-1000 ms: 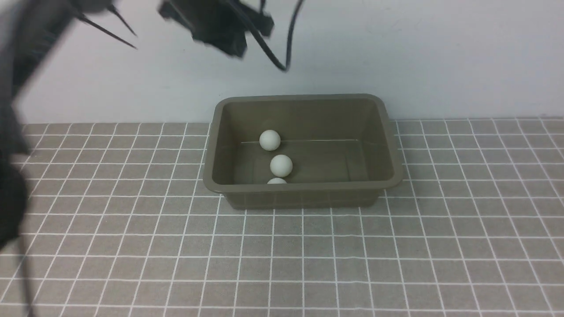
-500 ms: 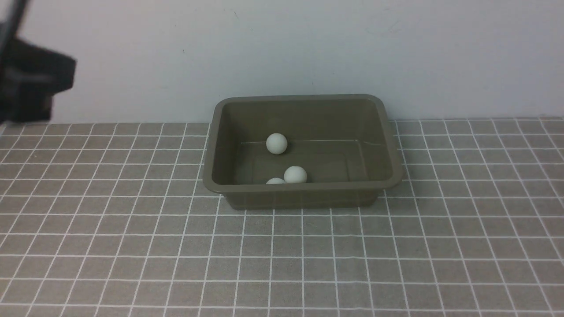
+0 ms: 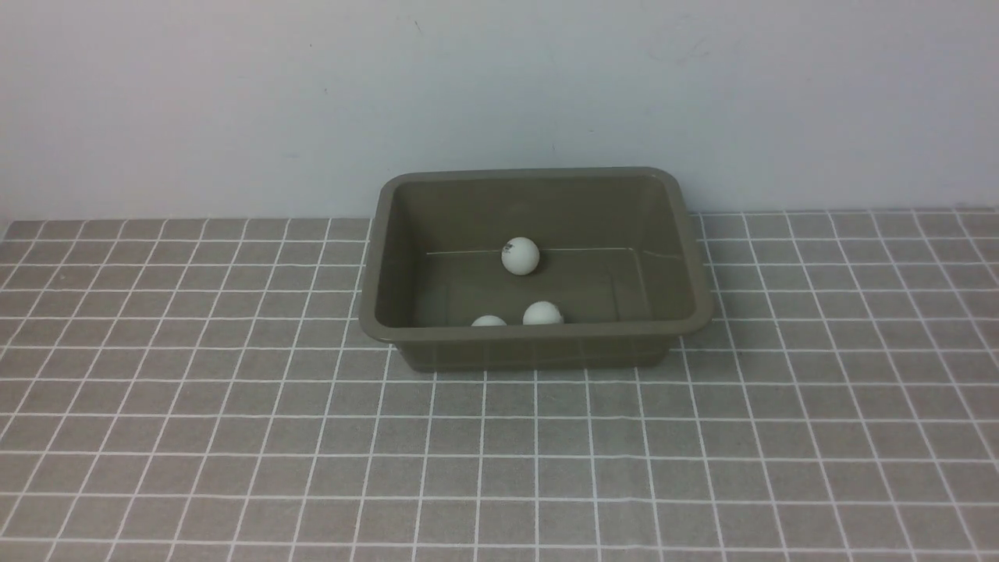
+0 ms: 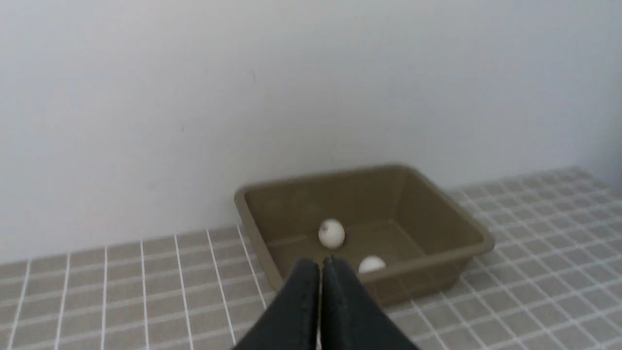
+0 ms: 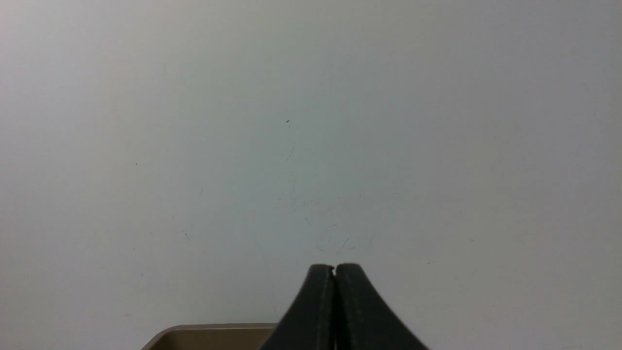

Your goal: Put the table tennis balls into the box on the grey coffee tablecloth.

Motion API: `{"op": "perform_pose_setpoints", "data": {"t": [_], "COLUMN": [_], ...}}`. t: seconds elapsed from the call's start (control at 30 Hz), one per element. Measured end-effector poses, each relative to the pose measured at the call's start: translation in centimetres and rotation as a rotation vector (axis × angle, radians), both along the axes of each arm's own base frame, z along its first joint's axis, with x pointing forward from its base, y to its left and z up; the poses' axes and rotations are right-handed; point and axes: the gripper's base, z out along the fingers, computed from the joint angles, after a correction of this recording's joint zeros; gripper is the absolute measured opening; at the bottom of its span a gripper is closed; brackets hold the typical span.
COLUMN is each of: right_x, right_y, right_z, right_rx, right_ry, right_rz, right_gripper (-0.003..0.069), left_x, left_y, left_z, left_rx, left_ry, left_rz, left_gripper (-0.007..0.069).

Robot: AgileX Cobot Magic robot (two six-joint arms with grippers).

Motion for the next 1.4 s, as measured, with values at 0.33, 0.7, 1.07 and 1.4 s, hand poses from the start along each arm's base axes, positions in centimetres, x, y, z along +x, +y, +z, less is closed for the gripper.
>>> {"op": "perform_pose_setpoints", "data": {"t": [0.33,0.7,1.07,1.4], "right_x": [0.1,0.1,0.1,0.1], "right_y": [0.0,0.0,0.0,0.0], "right_z": [-0.3,-0.3,-0.3,-0.4], "right_rx": [0.004,0.000,0.000,0.000], "right_ry": [0.028,0.034,0.035,0.037], "right_rz": [0.004,0.002,0.002,0.002], "right_gripper": [-0.0015,-0.0015,-0.0015,-0.0015], "left_x": [-2.3,0.3,4.1,4.0], "left_y": [1.1,0.7,0.4,0.5], "left_z": [0.5,-3.9,-14.6,-16.7], "left_rx": [0.004,0.123,0.185,0.207], "left_ry": [-0.130,-0.020,0.107,0.243], "left_rz": [0.030,0.082,0.311,0.338], "left_gripper": [-0.0005,-0.0005,-0.0005,-0.0005]}}
